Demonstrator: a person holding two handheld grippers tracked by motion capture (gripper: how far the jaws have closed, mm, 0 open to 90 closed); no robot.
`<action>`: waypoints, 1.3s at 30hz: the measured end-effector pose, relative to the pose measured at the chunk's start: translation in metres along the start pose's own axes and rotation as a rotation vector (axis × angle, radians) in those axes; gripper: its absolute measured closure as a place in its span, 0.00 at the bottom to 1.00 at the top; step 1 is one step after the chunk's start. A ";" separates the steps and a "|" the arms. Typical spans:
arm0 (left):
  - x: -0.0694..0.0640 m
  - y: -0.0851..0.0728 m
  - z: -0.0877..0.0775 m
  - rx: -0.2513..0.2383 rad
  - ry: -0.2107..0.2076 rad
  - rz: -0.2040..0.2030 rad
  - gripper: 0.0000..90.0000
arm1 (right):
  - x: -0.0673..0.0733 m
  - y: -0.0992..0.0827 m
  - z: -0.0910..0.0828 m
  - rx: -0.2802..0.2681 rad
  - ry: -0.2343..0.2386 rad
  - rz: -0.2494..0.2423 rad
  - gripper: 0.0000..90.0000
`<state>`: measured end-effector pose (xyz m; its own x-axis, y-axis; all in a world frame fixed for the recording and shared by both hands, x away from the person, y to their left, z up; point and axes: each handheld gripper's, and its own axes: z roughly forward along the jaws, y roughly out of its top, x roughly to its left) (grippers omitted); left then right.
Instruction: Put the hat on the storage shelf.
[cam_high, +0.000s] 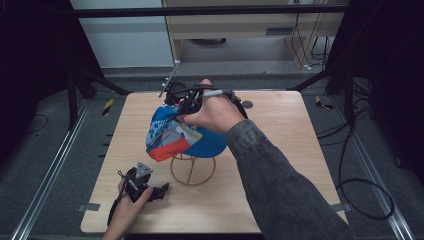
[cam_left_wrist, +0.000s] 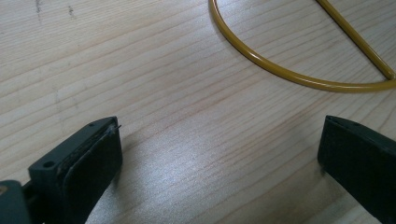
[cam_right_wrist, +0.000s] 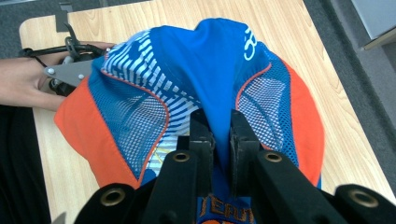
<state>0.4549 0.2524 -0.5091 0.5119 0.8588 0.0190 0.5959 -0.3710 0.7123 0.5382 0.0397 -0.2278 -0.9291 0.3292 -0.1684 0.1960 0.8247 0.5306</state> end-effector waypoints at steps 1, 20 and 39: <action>0.000 0.000 0.000 0.000 0.000 0.000 0.00 | 0.000 0.000 0.000 -0.001 0.001 -0.001 0.89; 0.000 0.000 0.000 -0.001 -0.001 0.000 0.00 | 0.002 -0.004 -0.001 -0.011 0.000 0.015 0.45; 0.000 0.000 0.000 0.000 -0.001 0.000 0.00 | 0.005 -0.004 -0.003 -0.036 -0.011 0.020 0.12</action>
<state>0.4549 0.2525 -0.5092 0.5129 0.8583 0.0183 0.5955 -0.3711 0.7125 0.5321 0.0364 -0.2287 -0.9216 0.3506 -0.1663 0.2030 0.8008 0.5635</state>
